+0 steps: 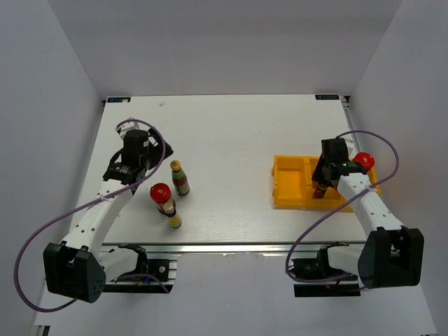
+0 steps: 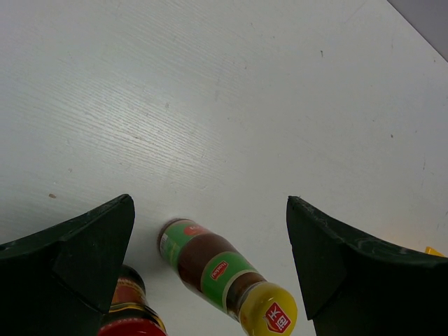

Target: Organize the condiment bottles

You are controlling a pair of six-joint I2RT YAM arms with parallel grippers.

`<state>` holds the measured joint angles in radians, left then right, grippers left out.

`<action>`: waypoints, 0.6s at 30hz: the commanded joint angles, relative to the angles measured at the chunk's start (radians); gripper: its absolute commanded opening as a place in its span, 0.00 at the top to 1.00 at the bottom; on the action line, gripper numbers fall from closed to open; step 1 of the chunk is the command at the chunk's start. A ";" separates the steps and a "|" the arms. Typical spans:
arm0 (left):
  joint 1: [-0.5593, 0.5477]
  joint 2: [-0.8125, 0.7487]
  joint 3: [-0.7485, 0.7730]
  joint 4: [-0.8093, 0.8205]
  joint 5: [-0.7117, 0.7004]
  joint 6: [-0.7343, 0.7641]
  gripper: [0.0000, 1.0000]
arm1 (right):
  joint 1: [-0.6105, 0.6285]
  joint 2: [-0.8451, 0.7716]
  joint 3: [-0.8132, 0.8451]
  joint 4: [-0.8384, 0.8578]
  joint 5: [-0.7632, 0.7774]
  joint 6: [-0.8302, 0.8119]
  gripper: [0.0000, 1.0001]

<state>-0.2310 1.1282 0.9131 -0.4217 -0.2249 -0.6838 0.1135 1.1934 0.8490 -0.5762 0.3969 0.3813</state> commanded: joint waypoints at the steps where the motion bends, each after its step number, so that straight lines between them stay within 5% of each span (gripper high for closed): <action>1: 0.004 -0.004 0.049 -0.003 -0.008 0.009 0.02 | -0.020 0.021 -0.016 0.084 -0.046 -0.009 0.66; 4: 0.004 -0.008 0.053 -0.006 -0.011 0.006 0.02 | -0.023 0.018 -0.025 0.087 -0.049 -0.005 0.61; 13: 0.002 -0.022 0.059 -0.034 -0.010 -0.013 0.02 | -0.025 -0.034 -0.016 0.059 -0.058 -0.009 0.12; 18: 0.002 -0.018 0.092 -0.048 0.056 -0.008 0.02 | -0.025 -0.121 0.025 0.021 -0.072 -0.018 0.11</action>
<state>-0.2310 1.1309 0.9497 -0.4641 -0.2150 -0.6926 0.0917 1.1336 0.8234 -0.5350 0.3367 0.3733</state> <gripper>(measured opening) 0.983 0.893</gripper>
